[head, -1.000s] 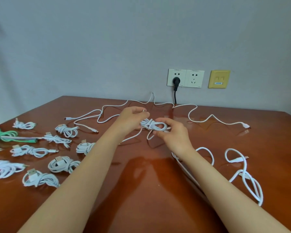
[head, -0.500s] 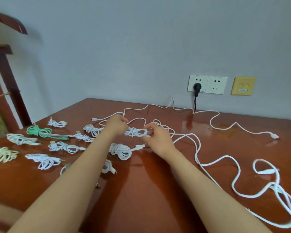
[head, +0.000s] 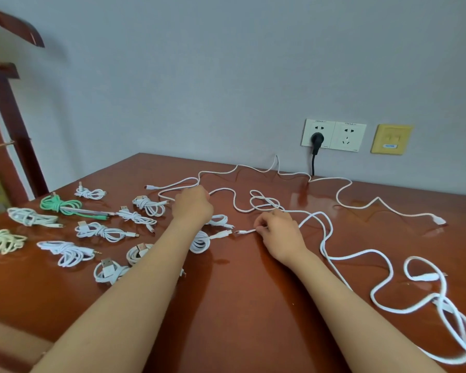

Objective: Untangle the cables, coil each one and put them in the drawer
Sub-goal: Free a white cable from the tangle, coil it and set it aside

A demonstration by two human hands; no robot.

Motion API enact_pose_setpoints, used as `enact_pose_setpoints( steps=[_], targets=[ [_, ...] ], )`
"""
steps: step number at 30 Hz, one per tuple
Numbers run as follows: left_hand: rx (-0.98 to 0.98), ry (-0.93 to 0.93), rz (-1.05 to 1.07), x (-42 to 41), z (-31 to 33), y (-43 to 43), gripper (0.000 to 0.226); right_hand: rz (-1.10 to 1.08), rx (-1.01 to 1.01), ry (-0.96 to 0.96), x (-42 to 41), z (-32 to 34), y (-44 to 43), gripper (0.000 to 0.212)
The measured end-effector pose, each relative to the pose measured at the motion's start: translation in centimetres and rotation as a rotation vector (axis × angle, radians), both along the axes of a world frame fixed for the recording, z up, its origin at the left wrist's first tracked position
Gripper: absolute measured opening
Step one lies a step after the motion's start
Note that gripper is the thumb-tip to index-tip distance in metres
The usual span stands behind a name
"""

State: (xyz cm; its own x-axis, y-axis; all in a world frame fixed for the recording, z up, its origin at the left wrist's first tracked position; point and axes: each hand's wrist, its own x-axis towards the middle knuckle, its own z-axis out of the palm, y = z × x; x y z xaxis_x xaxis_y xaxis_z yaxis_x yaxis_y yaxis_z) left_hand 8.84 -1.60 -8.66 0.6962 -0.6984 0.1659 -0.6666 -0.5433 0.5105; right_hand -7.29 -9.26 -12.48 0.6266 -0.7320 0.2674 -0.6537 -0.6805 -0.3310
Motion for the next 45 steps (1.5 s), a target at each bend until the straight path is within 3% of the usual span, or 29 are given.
enact_pose_setpoints(
  steps=[5,10,13,17,19,24,31,34,37,40,42,45],
  targets=[
    [-0.169,-0.053,-0.249,-3.7,1.7,-0.5,0.037,-0.026,-0.059,0.059,-1.7,0.0,-0.3,0.016],
    [0.058,0.043,-0.601,-9.0,1.4,-2.4,0.029,-0.066,-0.12,0.131,-3.4,0.1,-0.3,0.025],
    [0.144,0.1,-0.619,-10.9,-0.6,-3.3,0.03,-0.076,-0.129,0.114,-4.8,0.2,-0.6,0.035],
    [0.028,-0.003,-0.549,-11.7,-2.9,-4.0,0.023,-0.043,-0.13,-0.003,-6.7,-0.1,-1.1,0.011],
    [-0.099,0.11,-0.507,-11.6,-3.2,-4.4,0.025,-0.051,-0.168,0.042,-7.8,0.1,-1.2,0.018],
    [-0.342,0.674,-0.45,-11.1,-2.8,-5.5,0.038,-0.138,-0.222,-0.024,-10.3,0.3,-2.3,0.02],
    [-0.504,1.111,-0.447,-10.3,-3.1,-6.4,0.04,-0.168,-0.292,-0.194,-10.7,0.0,-3.3,0.018],
    [-0.476,1.152,-0.556,-10.1,-3.1,-6.4,0.036,-0.202,-0.308,-0.27,-10.9,-0.2,-3.8,0.017],
    [-0.459,1.254,-0.669,-9.7,-3.0,-6.3,0.012,-0.217,-0.296,-0.316,-11.0,-0.3,-4.1,0.018],
    [-0.415,1.257,-0.727,-9.6,-3.0,-6.3,0.012,-0.191,-0.356,-0.348,-10.7,-0.8,-4.3,0.022],
    [-0.331,1.21,-0.737,-9.7,-2.8,-6.3,0.028,-0.175,-0.39,-0.375,-10.5,-0.9,-4.2,0.022],
    [-0.061,1.349,-0.868,-9.9,-2.0,-5.9,0.05,-0.154,-0.366,-0.478,-10.5,-0.6,-4.0,0.02]
  ],
)
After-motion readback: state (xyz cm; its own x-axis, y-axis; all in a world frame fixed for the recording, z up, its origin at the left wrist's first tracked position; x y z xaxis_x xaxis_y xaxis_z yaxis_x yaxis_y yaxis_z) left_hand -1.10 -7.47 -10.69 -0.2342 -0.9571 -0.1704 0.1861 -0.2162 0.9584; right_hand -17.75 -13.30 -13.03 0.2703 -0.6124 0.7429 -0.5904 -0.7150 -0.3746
